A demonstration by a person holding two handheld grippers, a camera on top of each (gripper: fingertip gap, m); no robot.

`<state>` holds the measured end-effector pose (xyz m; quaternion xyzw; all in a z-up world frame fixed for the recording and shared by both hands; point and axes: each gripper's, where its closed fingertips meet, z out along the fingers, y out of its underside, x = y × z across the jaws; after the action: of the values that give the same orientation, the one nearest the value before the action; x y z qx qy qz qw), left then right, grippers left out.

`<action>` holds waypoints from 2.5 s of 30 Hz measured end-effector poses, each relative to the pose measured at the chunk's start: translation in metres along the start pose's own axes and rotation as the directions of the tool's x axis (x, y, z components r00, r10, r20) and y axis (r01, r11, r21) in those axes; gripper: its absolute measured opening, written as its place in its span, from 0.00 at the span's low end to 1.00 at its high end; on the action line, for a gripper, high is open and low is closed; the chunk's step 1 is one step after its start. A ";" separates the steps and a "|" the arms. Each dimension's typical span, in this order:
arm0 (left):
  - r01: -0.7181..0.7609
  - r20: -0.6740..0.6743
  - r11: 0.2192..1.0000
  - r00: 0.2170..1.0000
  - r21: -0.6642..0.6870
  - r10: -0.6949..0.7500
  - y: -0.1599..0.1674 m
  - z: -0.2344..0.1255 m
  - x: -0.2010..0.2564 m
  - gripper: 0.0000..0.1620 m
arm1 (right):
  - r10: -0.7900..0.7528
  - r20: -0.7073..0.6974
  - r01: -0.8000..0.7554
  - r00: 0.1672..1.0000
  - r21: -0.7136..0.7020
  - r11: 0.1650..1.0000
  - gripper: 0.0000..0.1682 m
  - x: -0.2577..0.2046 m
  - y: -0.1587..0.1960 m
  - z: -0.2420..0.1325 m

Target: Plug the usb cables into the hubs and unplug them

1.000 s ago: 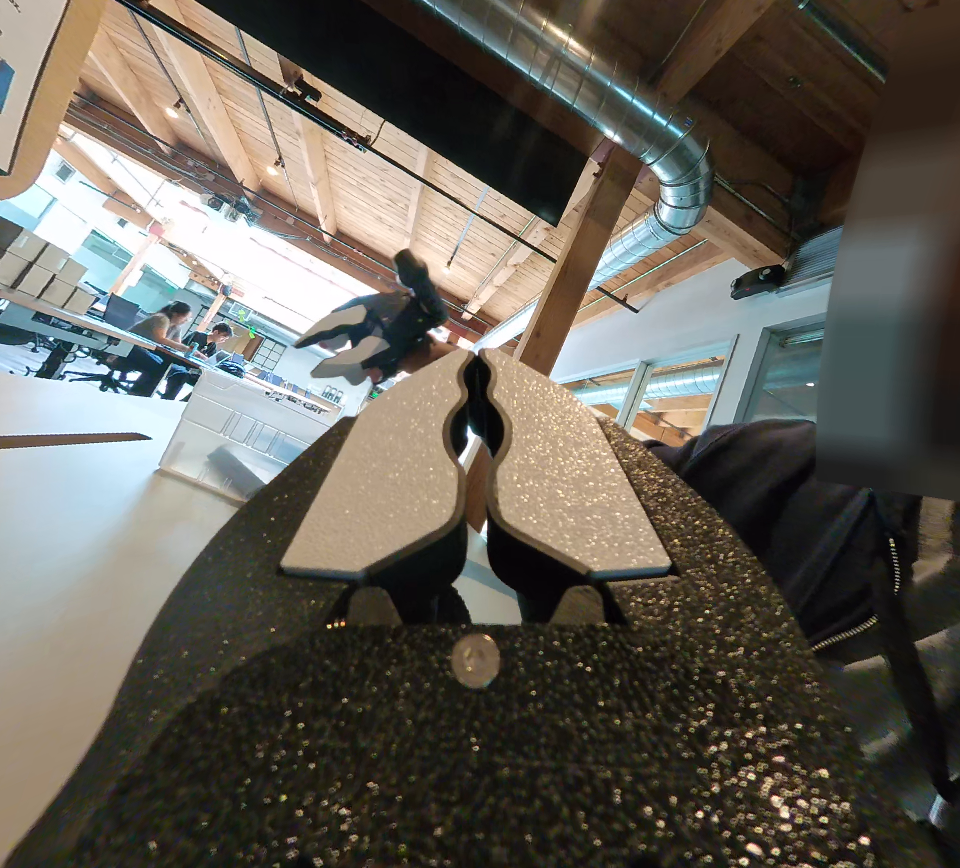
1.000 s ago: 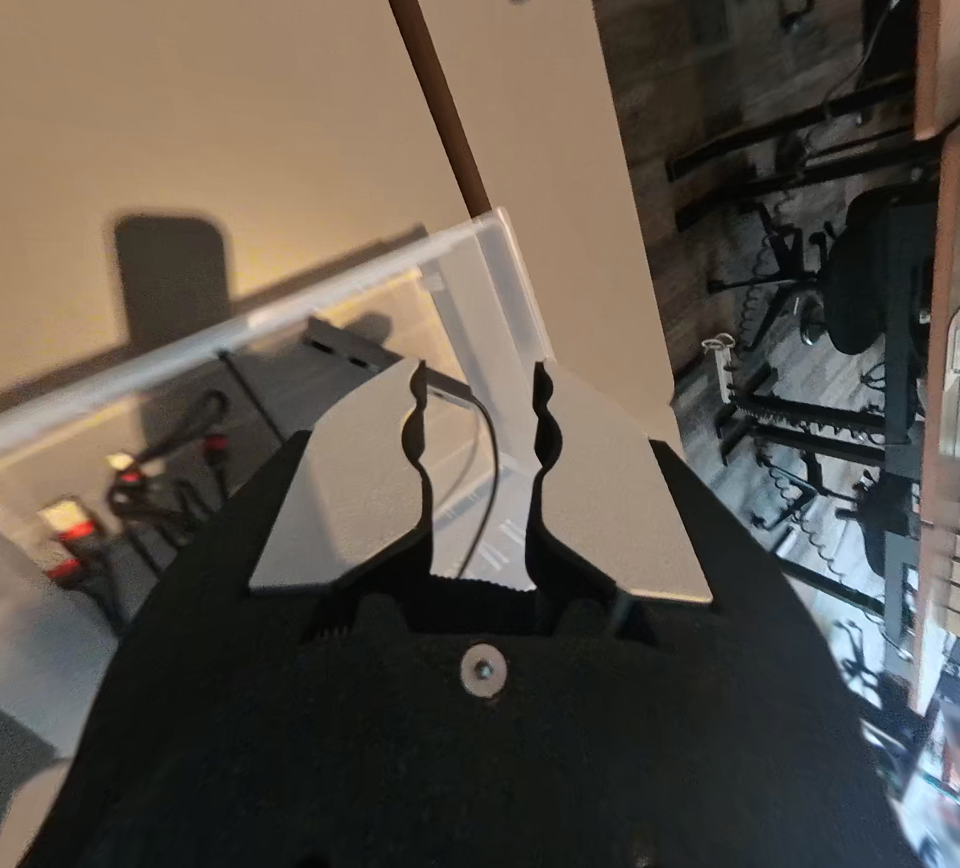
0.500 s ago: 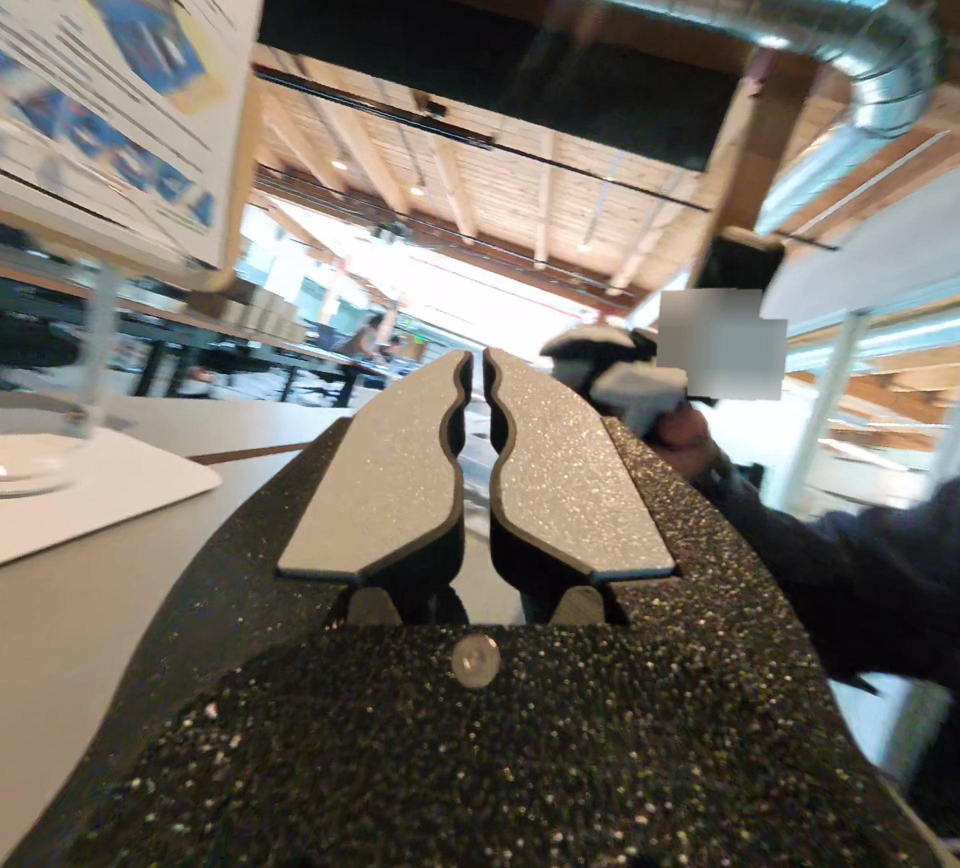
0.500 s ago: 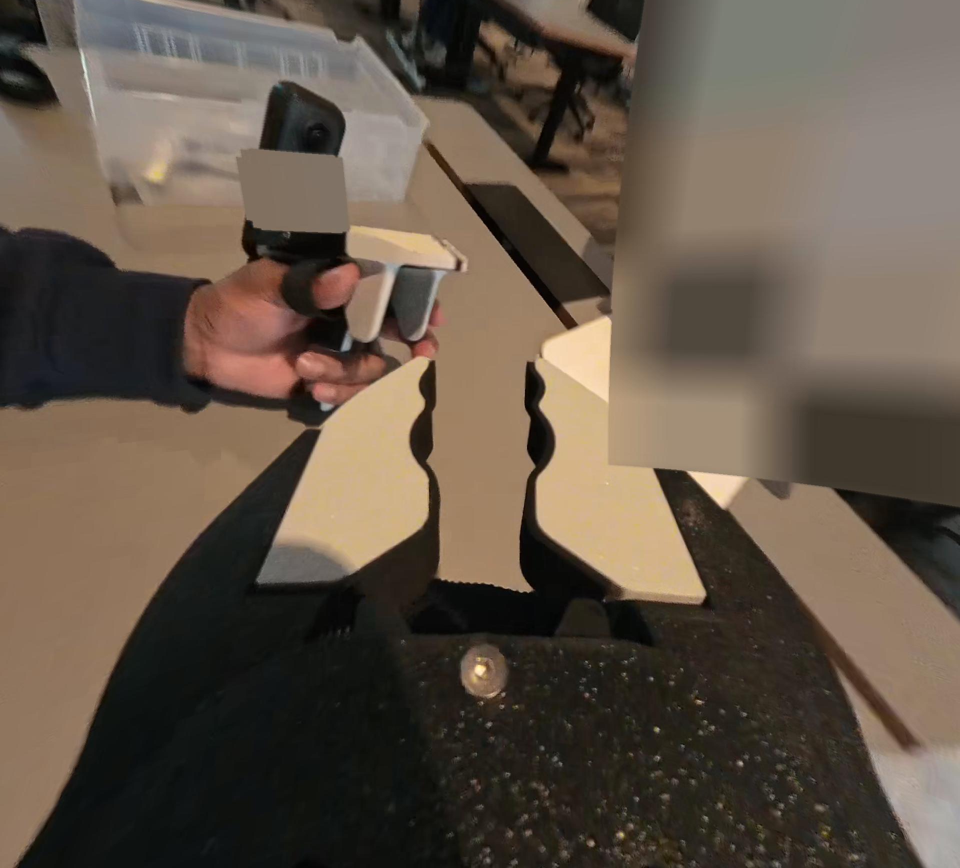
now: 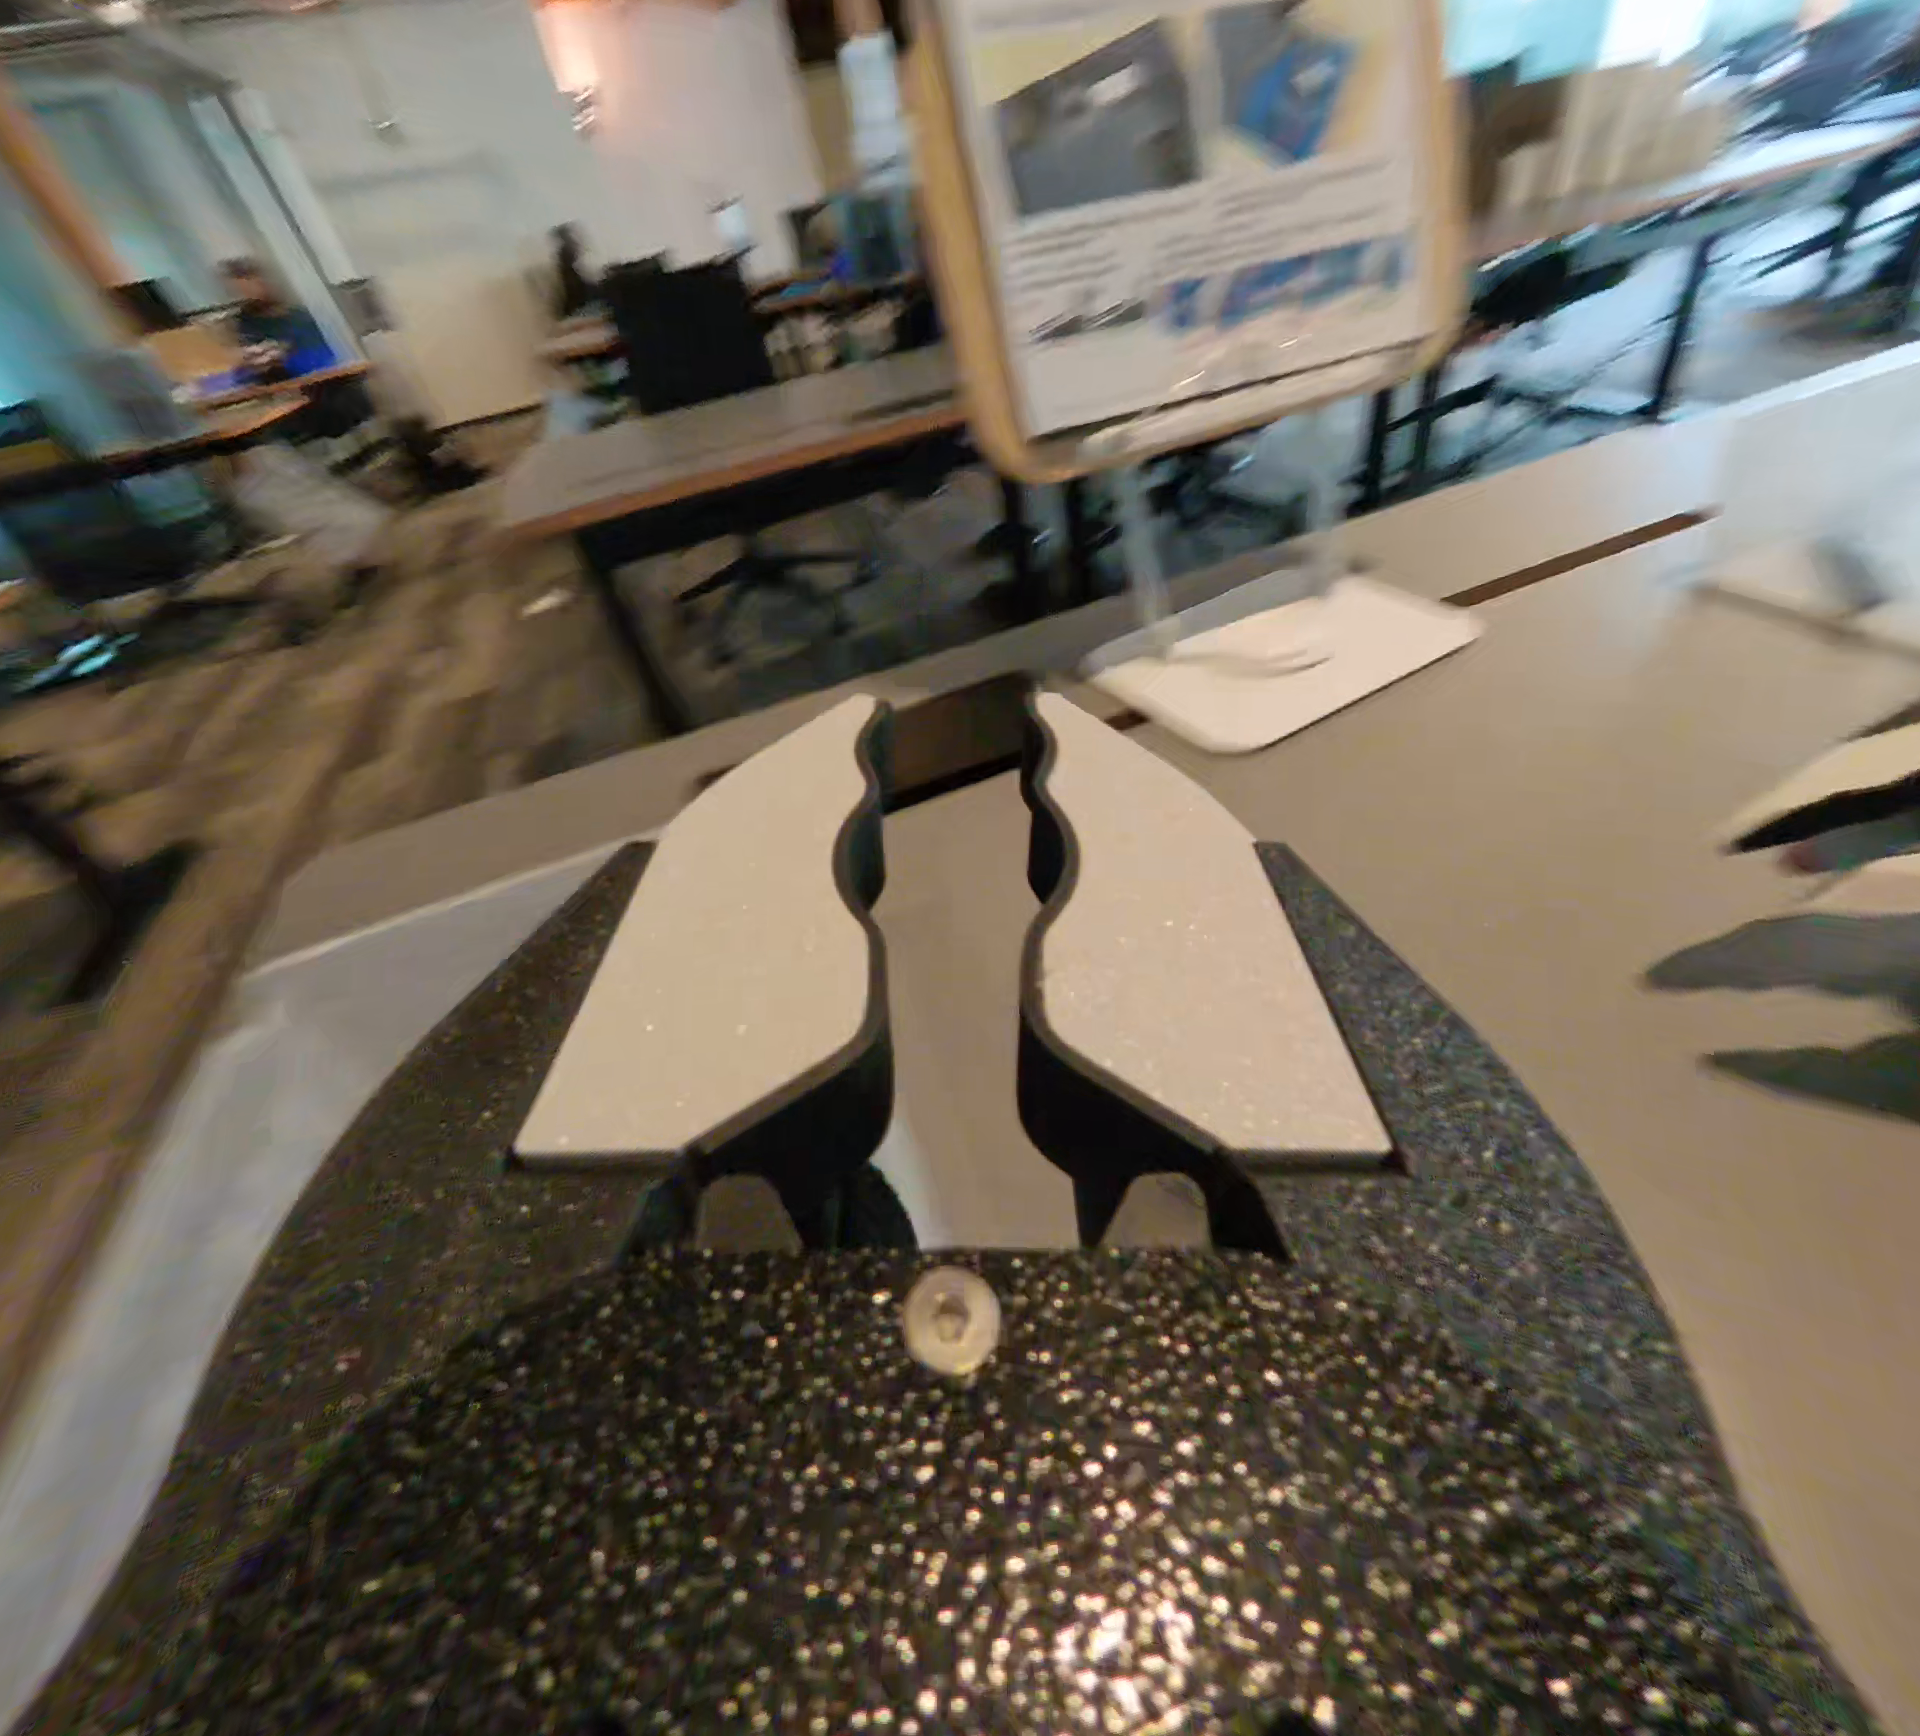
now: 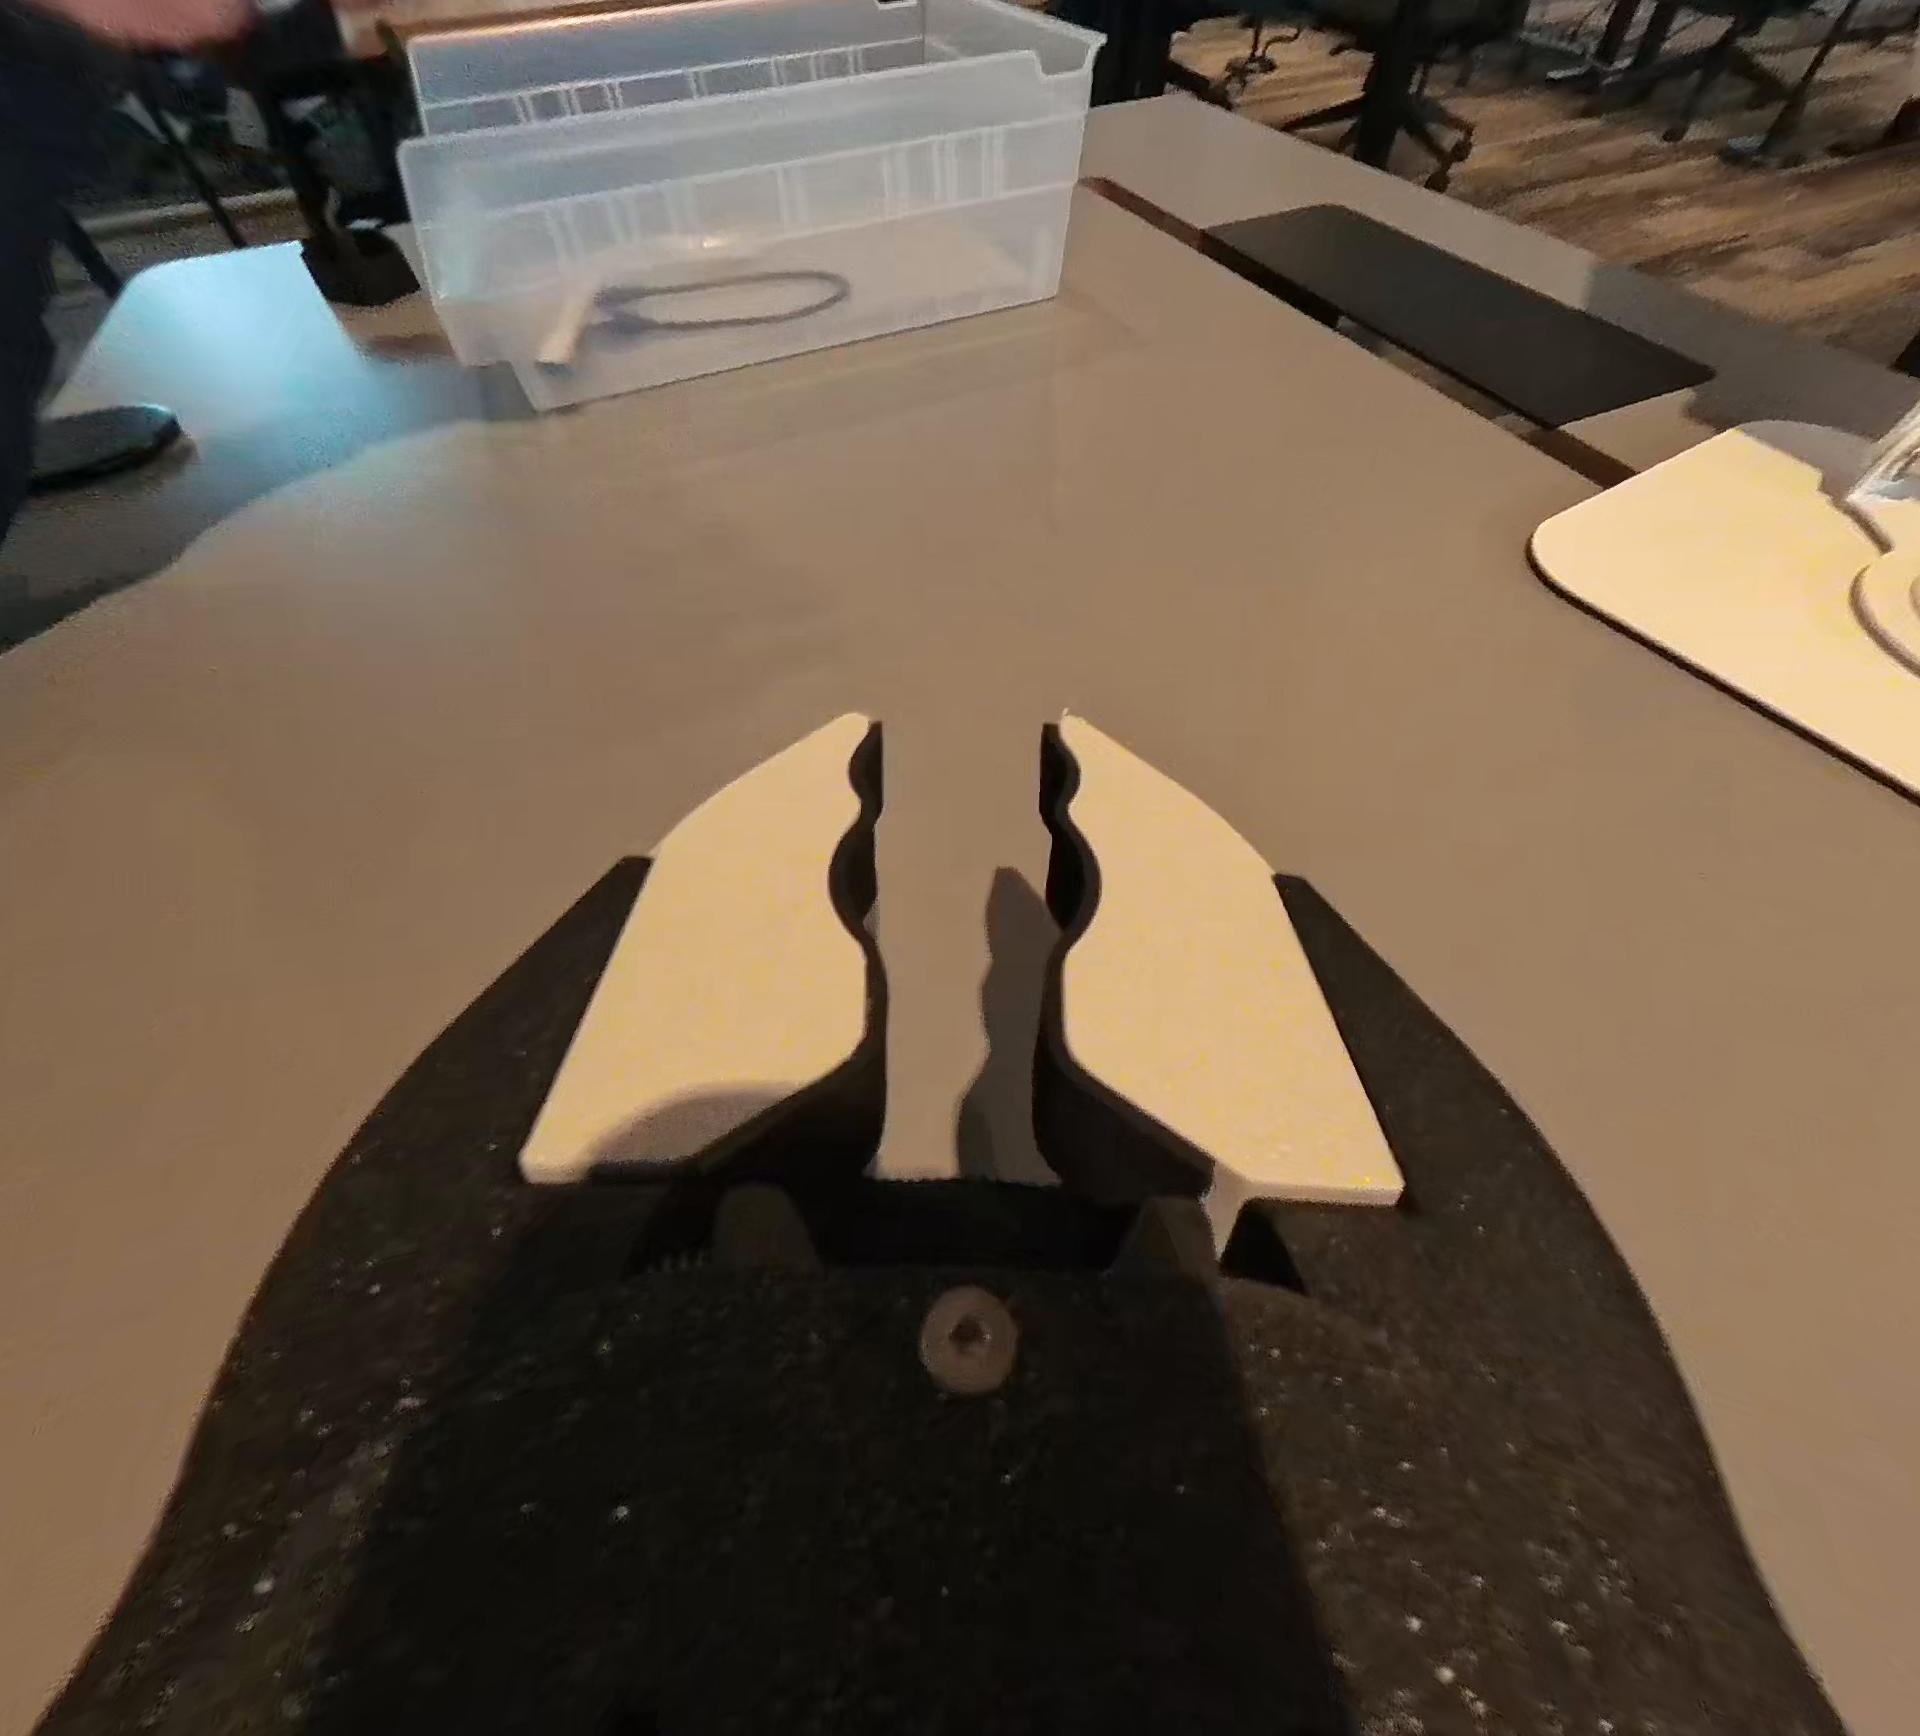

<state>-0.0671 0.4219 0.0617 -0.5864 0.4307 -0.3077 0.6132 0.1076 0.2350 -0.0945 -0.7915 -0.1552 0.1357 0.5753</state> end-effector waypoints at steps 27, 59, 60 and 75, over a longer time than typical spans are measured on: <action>-0.183 -0.223 0.366 0.973 -0.912 -0.068 0.206 -0.090 -0.098 0.19 | 0.094 0.160 -0.080 0.983 -0.088 0.993 0.16 -0.010 0.009 0.008; -0.953 -0.960 0.114 0.275 -0.279 -0.052 0.244 -0.095 -0.076 0.16 | 0.114 0.204 -0.093 0.972 -0.106 0.990 0.14 -0.013 0.012 0.006; -0.952 -0.959 0.120 0.277 -0.282 -0.051 0.244 -0.095 -0.076 0.15 | 0.116 0.204 -0.096 0.972 -0.108 0.990 0.14 -0.013 0.012 0.006; -0.763 -0.792 0.507 0.566 -0.401 0.227 0.134 -0.074 -0.086 0.10 | 0.112 0.196 -0.098 0.974 -0.079 0.992 0.14 -0.011 0.008 0.004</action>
<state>-0.1884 0.4807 -0.0513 -0.4635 0.8567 -0.0907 0.2074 0.0970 0.2313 -0.1031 -0.8003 -0.1748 0.2395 0.5212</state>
